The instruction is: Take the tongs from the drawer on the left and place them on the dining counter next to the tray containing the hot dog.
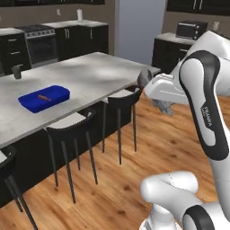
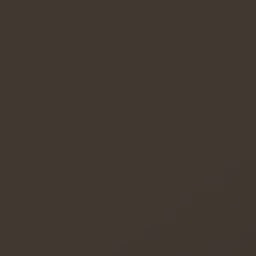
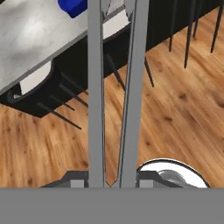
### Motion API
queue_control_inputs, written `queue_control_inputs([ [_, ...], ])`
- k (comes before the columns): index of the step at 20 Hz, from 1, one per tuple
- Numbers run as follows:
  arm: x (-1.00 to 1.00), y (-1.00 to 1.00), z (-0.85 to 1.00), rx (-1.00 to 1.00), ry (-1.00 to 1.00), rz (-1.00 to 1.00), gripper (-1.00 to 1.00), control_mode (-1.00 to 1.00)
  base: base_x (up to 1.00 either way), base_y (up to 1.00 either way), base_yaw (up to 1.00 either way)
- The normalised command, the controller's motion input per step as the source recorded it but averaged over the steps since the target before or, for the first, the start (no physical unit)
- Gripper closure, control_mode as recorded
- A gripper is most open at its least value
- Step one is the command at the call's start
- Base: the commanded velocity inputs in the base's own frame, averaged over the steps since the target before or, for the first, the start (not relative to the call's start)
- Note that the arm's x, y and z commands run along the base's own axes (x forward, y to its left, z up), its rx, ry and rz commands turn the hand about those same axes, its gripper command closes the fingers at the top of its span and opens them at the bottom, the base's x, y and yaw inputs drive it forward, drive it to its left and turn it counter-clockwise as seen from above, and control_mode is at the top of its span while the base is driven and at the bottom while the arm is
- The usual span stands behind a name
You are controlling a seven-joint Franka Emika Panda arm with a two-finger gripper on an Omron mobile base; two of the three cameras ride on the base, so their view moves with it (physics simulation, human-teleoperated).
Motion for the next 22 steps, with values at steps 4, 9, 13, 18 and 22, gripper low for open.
queue_control_inputs([
  [4, 0.0, 0.0, 0.0, 0.0, 0.0, 0.0, 1.0, 1.0, 0.97, -0.41, 0.61],
  [9, 0.0, 0.0, 0.0, 0.0, 0.0, 0.0, 1.0, 1.0, 0.79, -0.13, 0.58],
  [13, 0.0, 0.0, 0.0, 0.0, 0.0, 0.0, 1.0, 1.0, 0.63, -0.09, 0.52],
  [18, 0.0, 0.0, 0.0, 0.0, 0.0, 0.0, 1.0, 1.0, 0.49, 0.0, 0.38],
  [22, 0.0, 0.0, 0.0, 0.0, 0.0, 0.0, 1.0, 1.0, 0.53, 0.37, 0.18],
])
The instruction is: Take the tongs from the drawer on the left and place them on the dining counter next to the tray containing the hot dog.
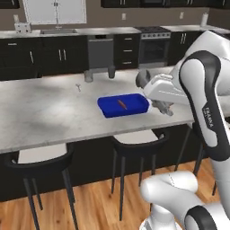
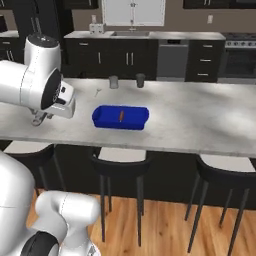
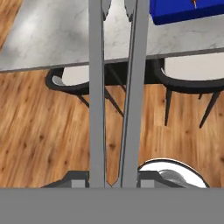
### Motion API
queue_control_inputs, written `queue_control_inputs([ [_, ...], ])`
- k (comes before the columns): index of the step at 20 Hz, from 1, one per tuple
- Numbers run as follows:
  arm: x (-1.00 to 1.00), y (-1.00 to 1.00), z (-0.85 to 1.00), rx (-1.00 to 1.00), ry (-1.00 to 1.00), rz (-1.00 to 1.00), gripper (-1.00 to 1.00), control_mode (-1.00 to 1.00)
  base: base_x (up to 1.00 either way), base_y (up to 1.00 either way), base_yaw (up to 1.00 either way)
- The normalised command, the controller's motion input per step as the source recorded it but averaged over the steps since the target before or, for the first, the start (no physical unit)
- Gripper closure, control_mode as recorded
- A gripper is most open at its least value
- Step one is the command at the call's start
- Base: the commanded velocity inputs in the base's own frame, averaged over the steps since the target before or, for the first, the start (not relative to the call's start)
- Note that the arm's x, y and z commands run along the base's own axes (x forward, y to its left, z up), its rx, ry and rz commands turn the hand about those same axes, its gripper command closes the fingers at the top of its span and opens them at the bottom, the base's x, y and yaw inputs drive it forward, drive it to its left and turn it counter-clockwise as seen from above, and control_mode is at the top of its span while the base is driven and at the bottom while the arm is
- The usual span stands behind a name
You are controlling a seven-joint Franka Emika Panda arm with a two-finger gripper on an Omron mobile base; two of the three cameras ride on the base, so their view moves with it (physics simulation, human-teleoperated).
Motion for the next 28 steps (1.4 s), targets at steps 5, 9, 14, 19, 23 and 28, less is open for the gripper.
queue_control_inputs([
  [5, 0.0, 0.0, 0.0, 0.0, 0.0, 0.0, 1.0, 1.0, 0.74, 0.35, 0.07],
  [9, 0.0, 0.0, 0.0, 0.0, 0.0, 0.0, 1.0, 1.0, 0.98, 0.52, 0.0],
  [14, 0.0, 0.0, 0.0, 0.0, 0.0, 0.0, 1.0, 1.0, 0.96, 0.41, 0.0],
  [19, 0.0, 0.0, 0.0, 0.0, 0.0, 0.0, 1.0, 1.0, 0.52, 0.15, 0.0],
  [23, 0.0, 0.0, 0.0, 0.0, 0.0, 0.0, 1.0, 1.0, 0.01, 0.0, 0.0],
  [28, 0.0, 0.0, 0.0, 0.0, 0.0, 0.0, 1.0, 1.0, 0.13, 0.05, 0.0],
])
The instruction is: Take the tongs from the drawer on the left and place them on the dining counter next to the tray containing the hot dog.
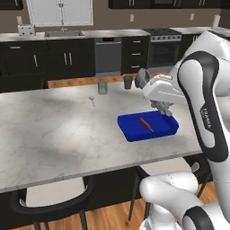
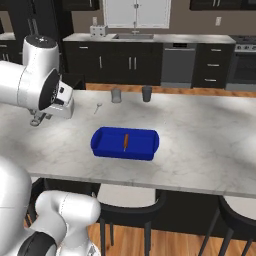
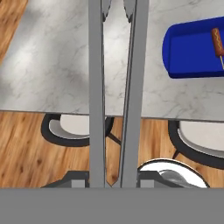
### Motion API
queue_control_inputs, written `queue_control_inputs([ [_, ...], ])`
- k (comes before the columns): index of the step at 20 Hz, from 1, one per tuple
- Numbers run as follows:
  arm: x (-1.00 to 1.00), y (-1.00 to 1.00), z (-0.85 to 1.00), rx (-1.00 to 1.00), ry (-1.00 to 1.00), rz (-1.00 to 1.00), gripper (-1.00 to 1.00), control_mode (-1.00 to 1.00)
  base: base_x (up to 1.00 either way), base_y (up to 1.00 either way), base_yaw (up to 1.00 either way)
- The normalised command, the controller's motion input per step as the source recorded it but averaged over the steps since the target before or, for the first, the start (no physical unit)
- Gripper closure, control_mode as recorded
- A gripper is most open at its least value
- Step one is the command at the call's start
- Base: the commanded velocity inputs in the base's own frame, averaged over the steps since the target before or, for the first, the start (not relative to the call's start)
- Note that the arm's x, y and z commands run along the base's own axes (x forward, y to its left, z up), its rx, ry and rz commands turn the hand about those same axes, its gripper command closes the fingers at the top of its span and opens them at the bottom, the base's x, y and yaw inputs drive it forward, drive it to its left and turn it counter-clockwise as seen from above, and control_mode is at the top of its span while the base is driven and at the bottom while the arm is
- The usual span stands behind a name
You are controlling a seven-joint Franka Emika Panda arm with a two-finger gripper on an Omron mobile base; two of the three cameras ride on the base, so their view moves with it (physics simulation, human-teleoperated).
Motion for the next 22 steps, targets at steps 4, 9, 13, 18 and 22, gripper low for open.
queue_control_inputs([
  [4, 0.47, 0.27, -0.06, -0.07, -0.01, -0.08, 1.0, -1.0, 0.09, 0.06, -0.01],
  [9, 0.6, 0.46, -0.18, -0.11, 0.0, -0.15, 1.0, -1.0, 0.0, 0.0, 0.0],
  [13, 0.35, 0.25, -0.29, -0.14, -0.01, -0.17, 1.0, -1.0, 0.0, 0.0, 0.0],
  [18, 0.1, 0.02, -0.22, -0.04, 0.01, -0.04, 1.0, -1.0, 0.0, 0.0, 0.0],
  [22, 0.13, 0.02, -0.52, -0.03, 0.0, 0.0, 1.0, -1.0, 0.0, 0.0, 0.0],
])
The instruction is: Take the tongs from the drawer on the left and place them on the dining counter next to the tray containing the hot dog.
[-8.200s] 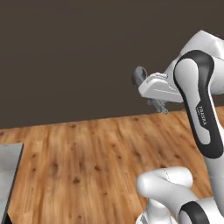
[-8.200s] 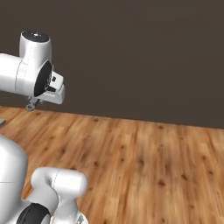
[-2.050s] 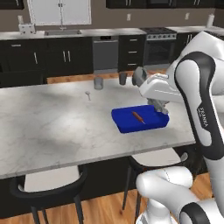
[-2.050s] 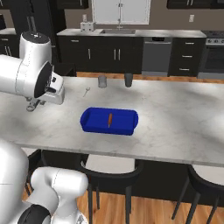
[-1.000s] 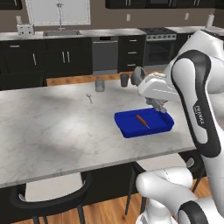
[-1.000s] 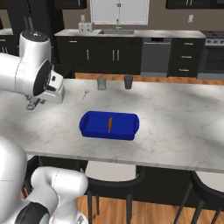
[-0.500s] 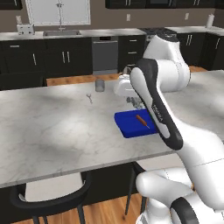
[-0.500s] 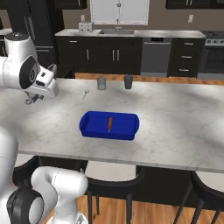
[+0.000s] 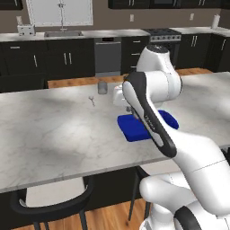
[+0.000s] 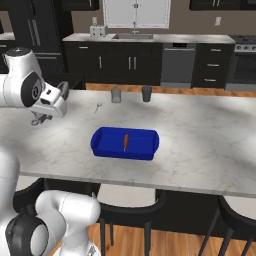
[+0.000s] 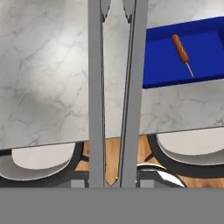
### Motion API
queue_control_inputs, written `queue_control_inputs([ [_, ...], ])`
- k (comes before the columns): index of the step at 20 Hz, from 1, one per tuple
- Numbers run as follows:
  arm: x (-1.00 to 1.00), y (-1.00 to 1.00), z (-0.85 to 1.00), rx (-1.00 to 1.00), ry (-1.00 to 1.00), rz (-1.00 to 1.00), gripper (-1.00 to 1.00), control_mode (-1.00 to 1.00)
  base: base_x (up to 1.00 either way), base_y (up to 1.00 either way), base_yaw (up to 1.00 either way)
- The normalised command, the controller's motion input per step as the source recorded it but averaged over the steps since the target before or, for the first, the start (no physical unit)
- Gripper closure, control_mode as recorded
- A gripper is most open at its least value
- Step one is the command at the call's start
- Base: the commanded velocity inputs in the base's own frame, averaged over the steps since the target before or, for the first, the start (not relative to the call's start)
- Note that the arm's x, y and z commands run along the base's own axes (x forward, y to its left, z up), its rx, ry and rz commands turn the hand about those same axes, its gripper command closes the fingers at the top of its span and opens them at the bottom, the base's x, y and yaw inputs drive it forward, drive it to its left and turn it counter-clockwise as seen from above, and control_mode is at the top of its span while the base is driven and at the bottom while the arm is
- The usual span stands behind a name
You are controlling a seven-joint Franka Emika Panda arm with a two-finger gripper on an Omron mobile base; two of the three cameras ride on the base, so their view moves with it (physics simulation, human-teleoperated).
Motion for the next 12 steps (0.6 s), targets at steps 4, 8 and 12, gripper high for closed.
queue_control_inputs([
  [4, 0.16, 0.15, -0.62, -0.07, 0.0, 0.0, 1.0, -1.0, 0.0, 0.0, 0.0],
  [8, 0.08, 0.15, -0.52, -0.04, 0.0, 0.0, 1.0, -1.0, 0.0, 0.0, 0.0],
  [12, 0.13, 0.21, -0.43, -0.01, 0.0, 0.0, 1.0, -1.0, 0.0, 0.0, 0.0],
])
